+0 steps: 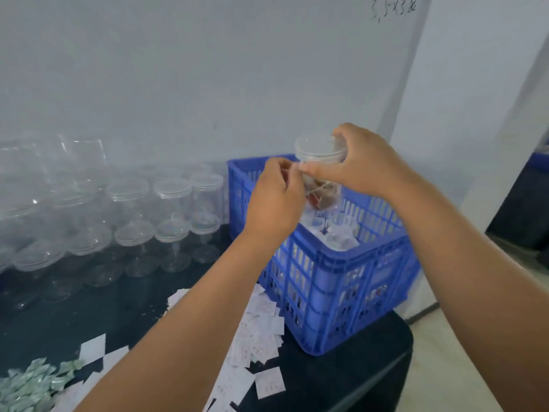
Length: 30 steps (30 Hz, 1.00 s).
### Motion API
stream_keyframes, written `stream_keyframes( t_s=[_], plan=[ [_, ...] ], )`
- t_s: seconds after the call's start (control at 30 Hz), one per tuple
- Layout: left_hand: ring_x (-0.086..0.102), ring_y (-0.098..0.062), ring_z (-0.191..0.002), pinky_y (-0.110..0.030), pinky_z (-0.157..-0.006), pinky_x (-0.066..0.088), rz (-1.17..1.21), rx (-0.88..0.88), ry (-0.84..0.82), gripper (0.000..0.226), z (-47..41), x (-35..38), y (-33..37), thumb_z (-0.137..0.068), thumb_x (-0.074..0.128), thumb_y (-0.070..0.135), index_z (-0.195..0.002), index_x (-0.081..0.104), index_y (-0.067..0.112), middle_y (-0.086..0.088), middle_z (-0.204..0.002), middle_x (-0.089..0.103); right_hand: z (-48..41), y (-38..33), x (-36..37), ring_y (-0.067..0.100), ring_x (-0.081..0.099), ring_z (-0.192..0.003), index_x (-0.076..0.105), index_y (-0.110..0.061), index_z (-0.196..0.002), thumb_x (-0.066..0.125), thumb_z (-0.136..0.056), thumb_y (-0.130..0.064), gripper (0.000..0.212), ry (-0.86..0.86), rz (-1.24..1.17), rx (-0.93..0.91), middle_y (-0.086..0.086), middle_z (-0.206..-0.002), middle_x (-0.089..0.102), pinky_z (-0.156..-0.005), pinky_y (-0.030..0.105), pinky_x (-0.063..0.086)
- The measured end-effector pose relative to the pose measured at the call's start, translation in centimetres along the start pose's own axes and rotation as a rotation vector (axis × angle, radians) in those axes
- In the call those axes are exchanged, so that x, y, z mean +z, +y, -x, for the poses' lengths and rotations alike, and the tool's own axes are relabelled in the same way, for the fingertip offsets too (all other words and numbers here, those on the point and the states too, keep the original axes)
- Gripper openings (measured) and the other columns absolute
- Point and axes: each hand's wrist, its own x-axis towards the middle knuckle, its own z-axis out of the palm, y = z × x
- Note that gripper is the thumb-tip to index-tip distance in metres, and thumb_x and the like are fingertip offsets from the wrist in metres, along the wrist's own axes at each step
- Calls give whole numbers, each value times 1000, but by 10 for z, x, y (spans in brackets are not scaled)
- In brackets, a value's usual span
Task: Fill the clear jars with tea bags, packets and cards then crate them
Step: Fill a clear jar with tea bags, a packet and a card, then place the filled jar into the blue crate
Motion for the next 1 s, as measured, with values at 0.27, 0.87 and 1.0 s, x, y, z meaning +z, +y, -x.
stream_keyframes(
  t_s=[0.27, 0.87, 1.0],
  plan=[
    [35, -22, -53, -32, -57, 32, -530, 68, -357, 41, 0, 32, -14, -92, 52, 39, -59, 41, 18, 3, -53, 42, -40, 107, 35, 22, 63, -63, 59, -9, -98, 93, -71, -50, 59, -506, 479, 393, 3, -75, 60, -64, 30, 48],
    [35, -24, -52, -43, -93, 41, -598, 89, -364, 47, -4, 51, -22, -97, 42, 36, -54, 41, 16, -2, -53, 46, -43, 142, 104, 30, 72, -116, 59, 3, -145, 78, -98, -39, 66, -1121, 765, 455, 19, -140, 67, -89, 32, 54],
    [43, -24, -55, -45, -104, 40, -610, 73, -371, 48, -1, 50, -22, -97, 41, 37, -54, 44, 16, -8, -66, 67, -45, 139, 110, 27, 71, -95, 68, 0, -116, 79, -98, -38, 43, -1094, 710, 431, 16, -112, 74, -100, 37, 59]
  ],
)
